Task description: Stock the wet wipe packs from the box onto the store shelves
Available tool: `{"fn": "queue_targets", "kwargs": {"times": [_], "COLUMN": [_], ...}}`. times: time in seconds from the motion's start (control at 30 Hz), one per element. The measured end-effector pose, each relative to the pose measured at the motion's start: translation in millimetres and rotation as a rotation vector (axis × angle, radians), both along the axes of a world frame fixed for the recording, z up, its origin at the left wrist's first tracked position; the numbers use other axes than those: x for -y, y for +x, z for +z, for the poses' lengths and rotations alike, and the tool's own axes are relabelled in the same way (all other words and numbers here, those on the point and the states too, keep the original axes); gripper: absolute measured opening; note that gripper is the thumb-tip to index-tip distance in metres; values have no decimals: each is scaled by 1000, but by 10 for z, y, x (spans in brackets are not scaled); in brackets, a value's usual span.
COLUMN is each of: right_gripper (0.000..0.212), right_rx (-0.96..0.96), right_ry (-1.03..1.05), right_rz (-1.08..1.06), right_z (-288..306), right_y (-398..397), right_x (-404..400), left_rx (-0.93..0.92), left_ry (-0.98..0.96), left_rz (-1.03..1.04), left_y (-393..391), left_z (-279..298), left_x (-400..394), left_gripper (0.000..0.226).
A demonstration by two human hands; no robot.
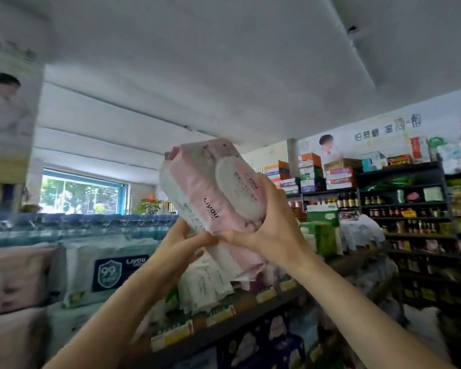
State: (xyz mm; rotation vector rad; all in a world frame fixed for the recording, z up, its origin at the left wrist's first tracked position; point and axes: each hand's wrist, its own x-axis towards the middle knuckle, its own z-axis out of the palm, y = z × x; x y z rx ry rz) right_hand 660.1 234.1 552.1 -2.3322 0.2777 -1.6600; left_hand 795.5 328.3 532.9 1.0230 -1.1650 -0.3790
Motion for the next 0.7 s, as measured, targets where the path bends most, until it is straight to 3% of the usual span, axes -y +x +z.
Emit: {"fn": "queue_targets", "kwargs": {"times": [0.1,0.2,0.33,0.4,0.53,0.7], "right_gripper": [107,101,96,95,104,110], "right_rx": [87,169,165,140,108,67], "right_ry": [-385,-407,-472,-529,-636,-680], "right_rz": [-317,-253,-165,-165,-163,-142], "right_z": [71,88,106,100,58,52], "right_y": [342,667,1050,1205,1453,1638], "right_x": [148,238,312,307,231,49], "left_rx": [49,134,696,969,1382,1543], "left_ry": [-102,-195,-223,-178,-62,58], "left_rz": [209,353,1111,1339,1472,1598], "left_y": [307,483,904,1070,1186,1225], "left_z": [174,187,199,186,114,175], "left_x": [-92,-125,-269,-383,-531,-797], "left_gripper": [57,79,108,120,127,107]}}
